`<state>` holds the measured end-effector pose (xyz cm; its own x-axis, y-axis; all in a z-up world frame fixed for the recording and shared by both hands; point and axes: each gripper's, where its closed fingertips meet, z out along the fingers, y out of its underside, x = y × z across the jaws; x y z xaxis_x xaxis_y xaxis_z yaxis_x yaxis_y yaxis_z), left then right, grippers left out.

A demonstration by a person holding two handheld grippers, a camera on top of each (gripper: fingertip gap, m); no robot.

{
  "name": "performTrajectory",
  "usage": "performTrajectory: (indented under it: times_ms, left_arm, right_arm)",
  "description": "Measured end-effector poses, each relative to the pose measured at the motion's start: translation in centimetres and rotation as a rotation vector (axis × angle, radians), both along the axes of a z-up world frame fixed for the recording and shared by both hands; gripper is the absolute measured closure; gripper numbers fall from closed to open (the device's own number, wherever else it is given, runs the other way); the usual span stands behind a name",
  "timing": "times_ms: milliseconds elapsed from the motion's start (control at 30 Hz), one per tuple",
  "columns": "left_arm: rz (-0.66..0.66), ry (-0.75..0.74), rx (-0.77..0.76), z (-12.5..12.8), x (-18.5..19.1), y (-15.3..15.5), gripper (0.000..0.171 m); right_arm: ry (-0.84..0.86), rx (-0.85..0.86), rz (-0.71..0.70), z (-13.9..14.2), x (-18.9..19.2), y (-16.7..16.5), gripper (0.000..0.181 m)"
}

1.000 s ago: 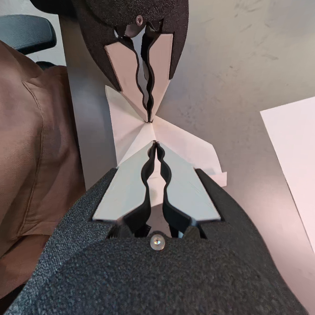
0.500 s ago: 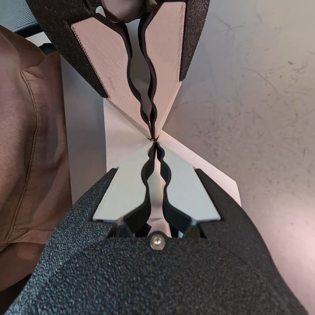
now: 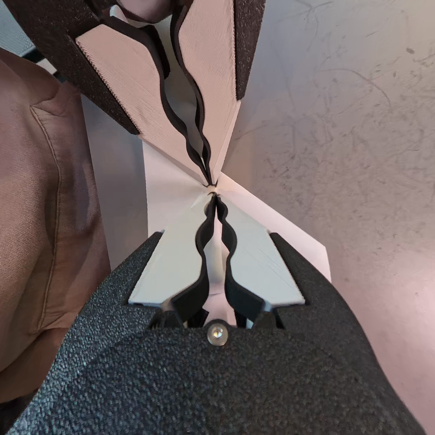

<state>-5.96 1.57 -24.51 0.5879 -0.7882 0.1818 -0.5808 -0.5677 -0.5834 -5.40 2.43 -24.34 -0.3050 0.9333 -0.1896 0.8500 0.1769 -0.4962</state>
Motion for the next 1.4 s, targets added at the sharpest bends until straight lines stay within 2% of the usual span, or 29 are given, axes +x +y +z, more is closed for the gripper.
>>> performTrajectory:
  times_ms: [200,433,867,1033,1133,1167,1233,1300,1400]
  left_arm:
    - [0.014,0.017,0.031,0.0,0.0,0.0,0.171]
    - [0.031,0.016,0.041,0.0,0.0,0.1,0.171]
    - [0.059,0.006,0.050,0.0,0.0,0.1,0.171]
    - [0.067,-0.028,-0.001,0.3,0.3,-0.2,0.171]
    - [0.031,-0.161,-0.002,2.6,2.2,-0.4,0.171]
    - [0.019,-0.158,0.012,2.7,2.7,-0.4,0.171]
    - [-0.022,-0.059,0.036,1.3,3.1,-0.2,0.171]
    - [-0.043,-0.022,0.017,0.0,3.6,-0.4,0.171]
    - [-0.051,0.003,0.041,0.0,3.6,-0.4,0.171]
  right_arm:
    - [-0.030,0.023,0.010,0.0,1.5,0.8,0.181]
    - [-0.033,0.158,0.071,0.1,2.5,1.2,0.181]
    - [-0.044,0.291,0.140,0.0,5.2,0.0,0.181]
    - [-0.030,0.247,0.103,-0.1,5.2,0.0,0.181]
    - [-0.034,0.269,0.109,0.0,5.1,0.0,0.181]
    - [-0.035,0.264,0.109,0.0,5.1,-0.1,0.181]
    - [-0.037,0.257,0.107,0.0,5.1,-0.1,0.181]
    - [-0.037,0.235,0.086,0.0,5.1,0.0,0.181]
    - [-0.021,0.146,0.031,0.3,5.2,0.0,0.181]
